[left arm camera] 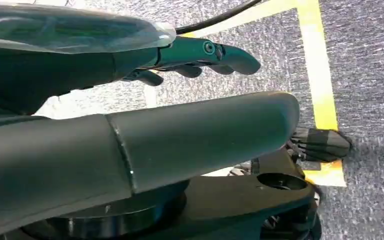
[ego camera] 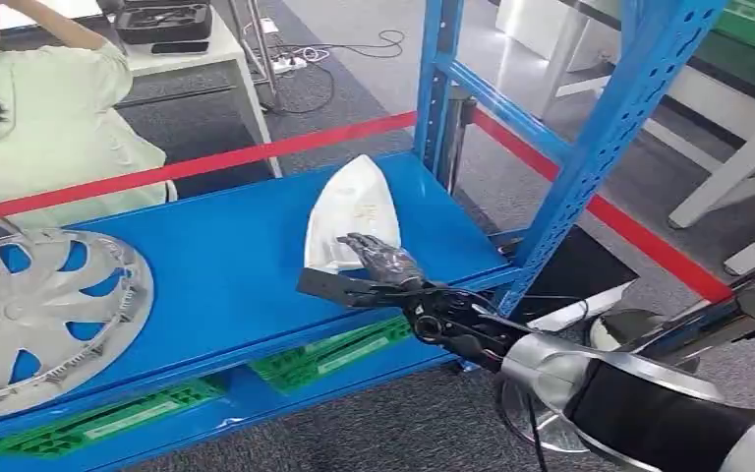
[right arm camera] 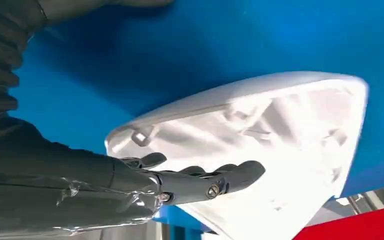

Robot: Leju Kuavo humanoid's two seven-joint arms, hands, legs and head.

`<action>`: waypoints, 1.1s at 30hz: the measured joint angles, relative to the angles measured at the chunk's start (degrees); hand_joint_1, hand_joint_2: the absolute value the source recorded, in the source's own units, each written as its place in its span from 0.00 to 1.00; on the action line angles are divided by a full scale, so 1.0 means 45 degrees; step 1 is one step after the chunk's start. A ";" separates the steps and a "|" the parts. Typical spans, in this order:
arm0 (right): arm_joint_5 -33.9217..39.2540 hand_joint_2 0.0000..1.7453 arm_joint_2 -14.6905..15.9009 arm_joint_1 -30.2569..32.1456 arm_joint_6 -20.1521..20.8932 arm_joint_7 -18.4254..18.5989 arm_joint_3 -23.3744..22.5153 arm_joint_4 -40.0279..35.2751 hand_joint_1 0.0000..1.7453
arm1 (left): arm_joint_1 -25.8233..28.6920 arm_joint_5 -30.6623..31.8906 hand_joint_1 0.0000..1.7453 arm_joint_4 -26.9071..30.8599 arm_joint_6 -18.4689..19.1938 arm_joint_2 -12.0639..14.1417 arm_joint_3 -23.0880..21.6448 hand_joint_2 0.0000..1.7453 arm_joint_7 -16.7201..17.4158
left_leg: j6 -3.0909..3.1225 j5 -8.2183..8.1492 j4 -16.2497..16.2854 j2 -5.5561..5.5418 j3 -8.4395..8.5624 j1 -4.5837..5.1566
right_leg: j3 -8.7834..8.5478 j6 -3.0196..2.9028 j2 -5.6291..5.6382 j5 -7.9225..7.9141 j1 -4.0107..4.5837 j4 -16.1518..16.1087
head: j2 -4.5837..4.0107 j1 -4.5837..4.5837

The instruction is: Take the parts from the cabinet and place them on the table.

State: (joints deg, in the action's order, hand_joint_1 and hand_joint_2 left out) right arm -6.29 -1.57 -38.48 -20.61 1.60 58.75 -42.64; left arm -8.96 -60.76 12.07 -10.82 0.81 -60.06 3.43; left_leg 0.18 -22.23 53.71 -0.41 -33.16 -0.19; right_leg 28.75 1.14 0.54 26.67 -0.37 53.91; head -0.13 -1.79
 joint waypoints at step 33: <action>-0.0505 1.00 0.0063 0.0042 -0.0063 -0.0243 -0.0282 0.0243 0.00 | 0.0001 0.0039 0.00 0.0000 0.0072 -0.0010 -0.0185 0.00 -0.0009 | 0.0000 0.0000 0.0000 0.0001 0.0005 0.0000 | 0.0003 0.0000 0.0000 0.0000 0.0000 0.0000 | 0.0000 0.0000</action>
State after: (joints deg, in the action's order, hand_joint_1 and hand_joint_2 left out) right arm -8.57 -1.29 -38.29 -20.89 0.50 57.48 -41.55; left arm -8.95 -60.59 12.07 -10.49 0.77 -60.89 3.39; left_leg 0.18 -22.23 53.71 -0.41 -33.14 -0.19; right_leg 28.77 1.14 0.54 26.67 -0.37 53.91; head -0.13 -1.79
